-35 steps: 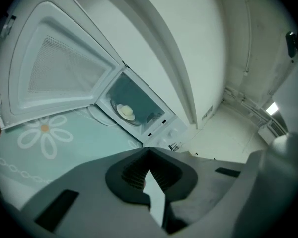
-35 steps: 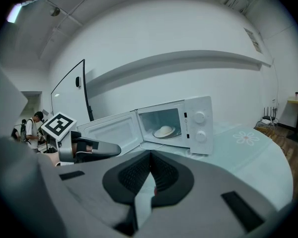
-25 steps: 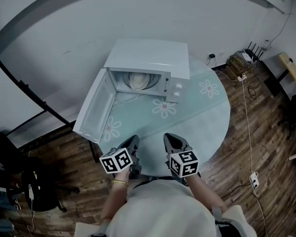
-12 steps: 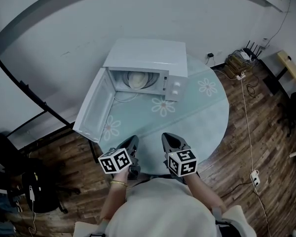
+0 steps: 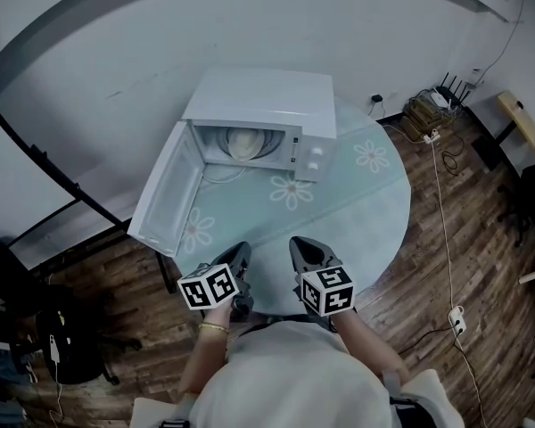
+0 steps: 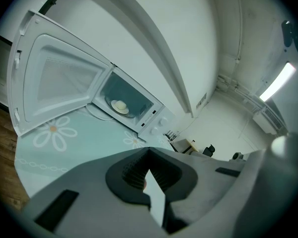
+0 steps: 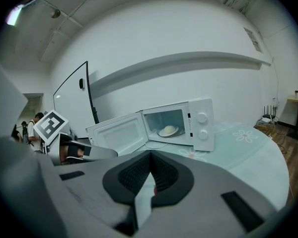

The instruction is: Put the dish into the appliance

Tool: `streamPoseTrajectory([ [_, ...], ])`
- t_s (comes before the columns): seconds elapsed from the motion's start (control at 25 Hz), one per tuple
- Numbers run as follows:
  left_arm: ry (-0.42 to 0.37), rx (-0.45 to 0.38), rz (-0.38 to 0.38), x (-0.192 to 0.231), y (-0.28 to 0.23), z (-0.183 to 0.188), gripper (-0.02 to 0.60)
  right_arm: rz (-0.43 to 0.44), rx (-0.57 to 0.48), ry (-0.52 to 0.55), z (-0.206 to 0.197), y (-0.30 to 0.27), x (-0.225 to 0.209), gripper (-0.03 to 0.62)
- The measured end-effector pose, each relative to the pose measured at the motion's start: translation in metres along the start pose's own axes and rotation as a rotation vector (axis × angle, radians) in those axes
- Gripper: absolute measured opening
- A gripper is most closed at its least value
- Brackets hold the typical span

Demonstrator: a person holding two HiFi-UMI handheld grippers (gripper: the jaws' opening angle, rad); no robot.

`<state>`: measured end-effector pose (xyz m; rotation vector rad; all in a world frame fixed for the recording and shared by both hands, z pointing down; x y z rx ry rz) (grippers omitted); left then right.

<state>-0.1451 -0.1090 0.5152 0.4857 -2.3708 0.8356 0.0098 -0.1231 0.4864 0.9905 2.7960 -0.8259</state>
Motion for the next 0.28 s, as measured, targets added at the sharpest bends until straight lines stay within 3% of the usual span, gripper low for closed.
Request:
streamPoseTrajectory([
  [0.28,0.012,0.000,0.001,0.0038,0.0001,0.0022,0.012,-0.003,-0.002,0.003,0.0035,-0.0049,-0.0009,0.006],
])
Point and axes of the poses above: the fingertips, and each gripper's own axes: y backward along the fingers, x to its left, z out of its top, the point moved 4 cm from there along y, backward along the fingers, and after that the axes turned 6 degrees about x, right-handed, at the moved point
